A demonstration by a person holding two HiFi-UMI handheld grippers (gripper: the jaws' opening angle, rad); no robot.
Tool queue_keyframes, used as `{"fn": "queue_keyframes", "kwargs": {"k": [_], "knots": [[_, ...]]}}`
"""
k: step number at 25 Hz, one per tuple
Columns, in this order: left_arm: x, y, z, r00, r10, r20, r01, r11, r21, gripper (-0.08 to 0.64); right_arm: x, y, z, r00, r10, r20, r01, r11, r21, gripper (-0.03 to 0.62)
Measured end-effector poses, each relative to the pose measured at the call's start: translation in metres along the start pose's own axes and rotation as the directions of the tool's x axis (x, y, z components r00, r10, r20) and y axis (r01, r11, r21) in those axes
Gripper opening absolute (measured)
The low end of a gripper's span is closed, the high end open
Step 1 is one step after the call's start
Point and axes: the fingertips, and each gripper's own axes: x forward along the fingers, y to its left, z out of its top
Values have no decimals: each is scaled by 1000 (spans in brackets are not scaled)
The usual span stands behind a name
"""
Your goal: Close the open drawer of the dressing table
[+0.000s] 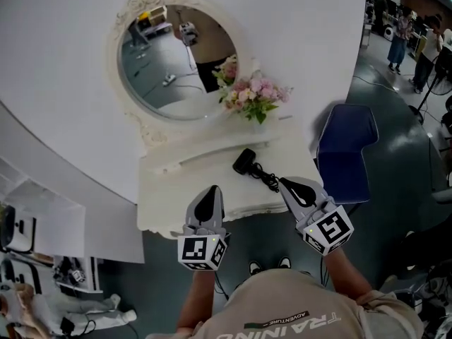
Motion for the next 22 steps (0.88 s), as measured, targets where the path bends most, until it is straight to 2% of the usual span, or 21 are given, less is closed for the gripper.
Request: {"fn": "queue_keyframes", "kwargs": {"k": [5,10,16,22], "knots": [[-2,0,-10,1000,2,-14,-2,1000,-26,17,-5,-4,-11,1000,-29,-13,29,1000,2,2],[-1,0,-15,999,-9,-37,8,1000,-26,17,-9,-12,-17,999,-35,-6,36,994,99,2],[-2,-6,-26,998,-27,-52,24,998,-53,17,-14,-8,-23,998,-51,-36,52,998,33,2],[-4,3,-39,996,-21,-83,16,998,-67,17,-9,-6,-39,998,-35,-52,40,995,97,2]]}}
